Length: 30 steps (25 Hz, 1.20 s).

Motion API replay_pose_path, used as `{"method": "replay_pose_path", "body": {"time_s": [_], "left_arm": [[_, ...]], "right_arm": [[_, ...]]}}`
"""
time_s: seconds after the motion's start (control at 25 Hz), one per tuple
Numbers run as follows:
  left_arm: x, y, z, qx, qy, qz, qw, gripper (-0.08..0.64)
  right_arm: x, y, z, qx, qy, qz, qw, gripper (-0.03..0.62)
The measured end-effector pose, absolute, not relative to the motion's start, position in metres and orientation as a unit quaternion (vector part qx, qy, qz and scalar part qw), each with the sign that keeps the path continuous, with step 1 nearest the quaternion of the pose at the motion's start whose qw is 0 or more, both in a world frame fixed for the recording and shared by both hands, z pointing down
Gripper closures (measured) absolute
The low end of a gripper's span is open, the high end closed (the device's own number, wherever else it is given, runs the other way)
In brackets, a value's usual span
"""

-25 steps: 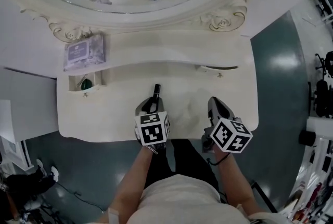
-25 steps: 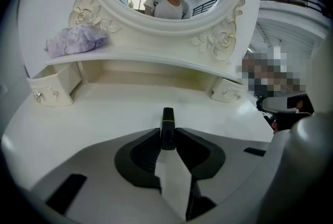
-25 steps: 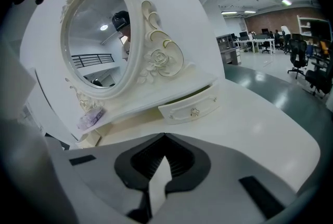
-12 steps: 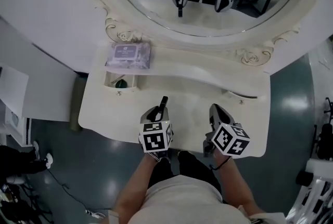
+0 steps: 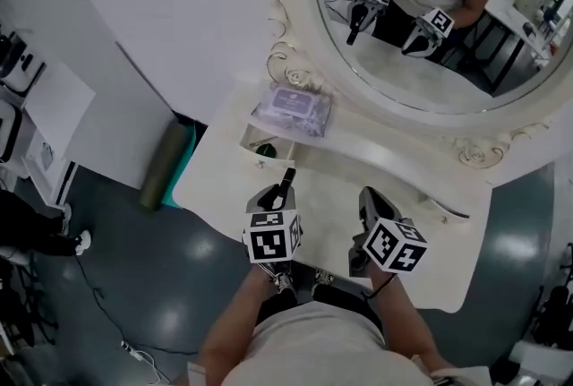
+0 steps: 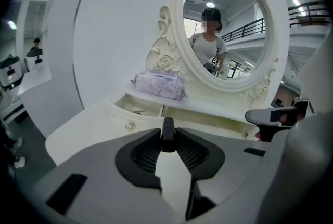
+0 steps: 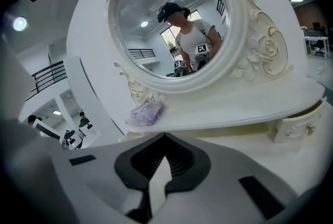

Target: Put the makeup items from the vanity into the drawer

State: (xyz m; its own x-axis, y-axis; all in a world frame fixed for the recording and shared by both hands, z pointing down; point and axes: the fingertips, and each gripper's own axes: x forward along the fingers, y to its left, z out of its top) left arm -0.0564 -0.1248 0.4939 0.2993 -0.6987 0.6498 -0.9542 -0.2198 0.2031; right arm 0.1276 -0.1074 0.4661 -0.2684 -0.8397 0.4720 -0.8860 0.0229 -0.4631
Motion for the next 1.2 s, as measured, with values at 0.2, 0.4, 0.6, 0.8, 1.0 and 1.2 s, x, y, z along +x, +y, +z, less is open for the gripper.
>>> {"method": "replay_pose_path", "body": {"time_s": [0.2,0.4,0.6,0.8,1.0,1.2], "left_arm": [[-0.079,-0.131,0.490,0.739,-0.568,0.206,0.297,0.462],[-0.091,-0.141,0.489,0.731,-0.579,0.200,0.300,0.462],[-0.100,-0.158,0.490,0.725,-0.586,0.199,0.302,0.462],[-0.105,-0.175,0.495,0.719,-0.589,0.201,0.310,0.462],[-0.103,-0.192,0.505,0.716,-0.583,0.211,0.322,0.462],[-0.093,-0.205,0.515,0.718,-0.570,0.224,0.330,0.462]], "right_arm": [[0.110,-0.114,0.467,0.590,-0.726,0.351,0.046,0.575],[0.103,-0.121,0.468,0.585,-0.730,0.349,0.053,0.575],[0.104,-0.127,0.473,0.589,-0.725,0.353,0.060,0.575],[0.110,-0.131,0.481,0.594,-0.716,0.361,0.071,0.575],[0.120,-0.140,0.488,0.602,-0.705,0.367,0.079,0.575],[0.131,-0.144,0.495,0.612,-0.692,0.375,0.079,0.575]]}}
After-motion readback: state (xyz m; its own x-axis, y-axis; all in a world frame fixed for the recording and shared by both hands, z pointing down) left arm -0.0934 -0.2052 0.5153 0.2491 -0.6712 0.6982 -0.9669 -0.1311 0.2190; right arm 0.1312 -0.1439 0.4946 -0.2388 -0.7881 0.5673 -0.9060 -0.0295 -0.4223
